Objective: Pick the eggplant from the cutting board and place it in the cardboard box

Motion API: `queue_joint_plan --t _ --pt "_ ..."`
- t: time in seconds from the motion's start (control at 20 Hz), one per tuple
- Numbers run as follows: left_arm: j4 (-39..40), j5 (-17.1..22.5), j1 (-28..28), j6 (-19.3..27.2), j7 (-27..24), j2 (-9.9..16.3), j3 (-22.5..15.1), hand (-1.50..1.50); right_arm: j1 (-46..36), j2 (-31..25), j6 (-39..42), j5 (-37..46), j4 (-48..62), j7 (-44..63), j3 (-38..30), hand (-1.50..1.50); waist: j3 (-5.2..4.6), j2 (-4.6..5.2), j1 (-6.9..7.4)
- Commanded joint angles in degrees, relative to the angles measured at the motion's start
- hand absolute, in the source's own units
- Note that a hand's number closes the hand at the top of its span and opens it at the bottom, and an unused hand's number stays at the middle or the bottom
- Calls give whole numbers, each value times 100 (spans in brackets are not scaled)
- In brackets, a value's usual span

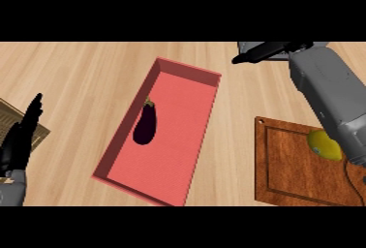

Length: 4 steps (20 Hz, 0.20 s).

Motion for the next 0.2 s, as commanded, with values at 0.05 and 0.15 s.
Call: queue_joint_plan --t 0.05,0.15 --pt "107 36 44 -108 -196 62 82 0 105 -800 1084 146 397 -410 -88 -150 0 15 9" --pt "375 -71 -395 28 -139 48 103 0 146 -760 1131 401 567 -797 42 -150 0 42 21"
